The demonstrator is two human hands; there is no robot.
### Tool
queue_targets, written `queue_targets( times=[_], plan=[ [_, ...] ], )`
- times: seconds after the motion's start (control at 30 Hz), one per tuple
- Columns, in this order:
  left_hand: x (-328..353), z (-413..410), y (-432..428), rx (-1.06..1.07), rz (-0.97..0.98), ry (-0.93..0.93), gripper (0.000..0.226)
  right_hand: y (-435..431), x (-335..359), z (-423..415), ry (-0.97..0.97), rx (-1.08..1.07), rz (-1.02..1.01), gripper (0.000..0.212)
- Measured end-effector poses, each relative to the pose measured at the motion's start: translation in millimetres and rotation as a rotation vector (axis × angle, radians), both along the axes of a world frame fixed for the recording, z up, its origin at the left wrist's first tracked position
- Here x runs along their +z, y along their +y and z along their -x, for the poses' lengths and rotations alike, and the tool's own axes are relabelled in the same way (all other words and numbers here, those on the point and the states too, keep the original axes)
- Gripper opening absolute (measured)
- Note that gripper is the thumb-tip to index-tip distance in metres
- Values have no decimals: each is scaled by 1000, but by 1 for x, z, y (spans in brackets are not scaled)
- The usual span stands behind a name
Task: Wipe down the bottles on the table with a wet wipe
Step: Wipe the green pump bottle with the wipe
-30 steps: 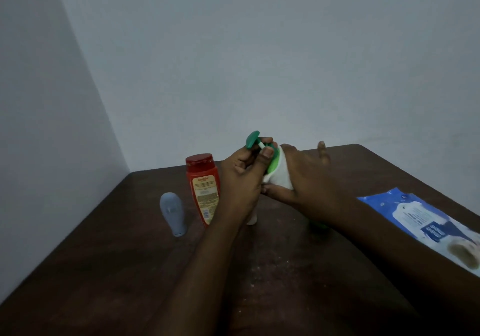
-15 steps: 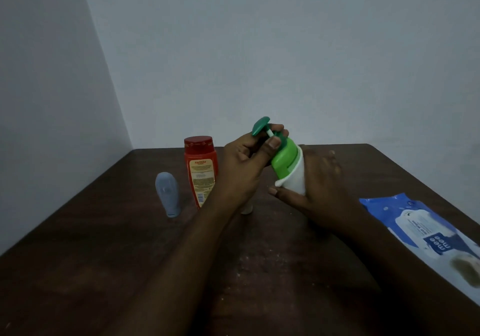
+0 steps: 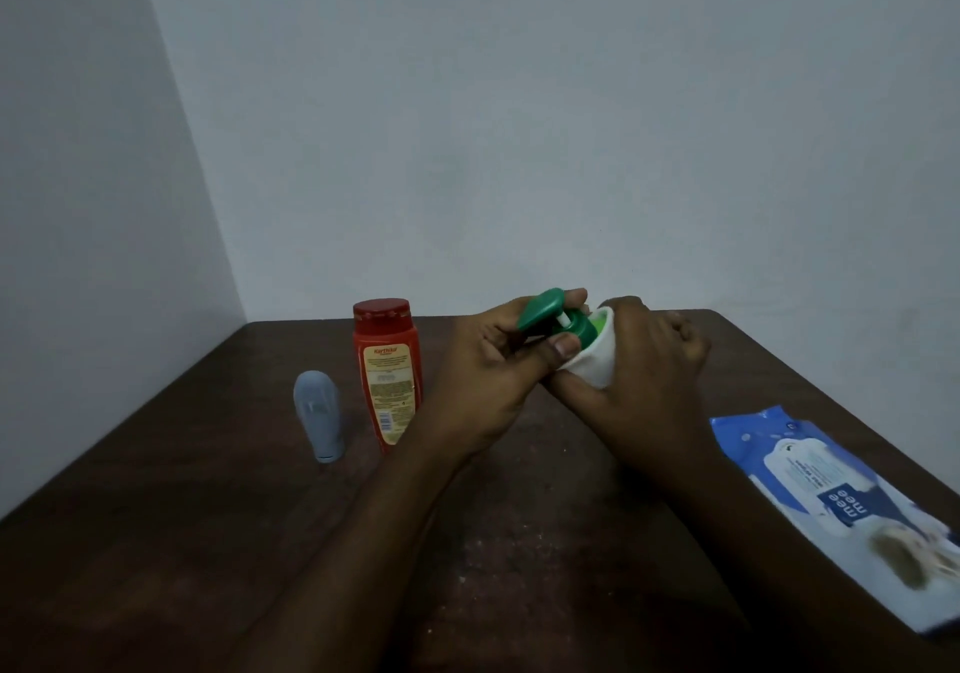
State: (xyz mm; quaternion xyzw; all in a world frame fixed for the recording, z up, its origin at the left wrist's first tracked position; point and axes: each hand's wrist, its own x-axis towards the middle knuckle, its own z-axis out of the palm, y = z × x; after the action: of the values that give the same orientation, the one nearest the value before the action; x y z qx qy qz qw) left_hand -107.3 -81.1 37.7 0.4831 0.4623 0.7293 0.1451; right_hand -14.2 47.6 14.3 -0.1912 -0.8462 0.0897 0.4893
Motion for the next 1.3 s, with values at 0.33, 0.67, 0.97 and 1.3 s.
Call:
queue_targets(
  times=[0.33, 0.67, 0.97, 1.3],
  plan=[
    [0, -4, 1, 44, 45, 48, 33, 11, 3, -7, -16, 167, 38, 44],
    [3, 2, 2, 166, -164, -95, 39, 16, -4, -9, -107, 183, 24, 55],
    [7, -2, 2, 90, -136, -75, 52, 11, -7, -4, -160, 215, -28, 40],
    [-9, -9, 10, 146, 111, 129, 94, 6, -1, -5, -283, 4, 34, 47]
  ],
)
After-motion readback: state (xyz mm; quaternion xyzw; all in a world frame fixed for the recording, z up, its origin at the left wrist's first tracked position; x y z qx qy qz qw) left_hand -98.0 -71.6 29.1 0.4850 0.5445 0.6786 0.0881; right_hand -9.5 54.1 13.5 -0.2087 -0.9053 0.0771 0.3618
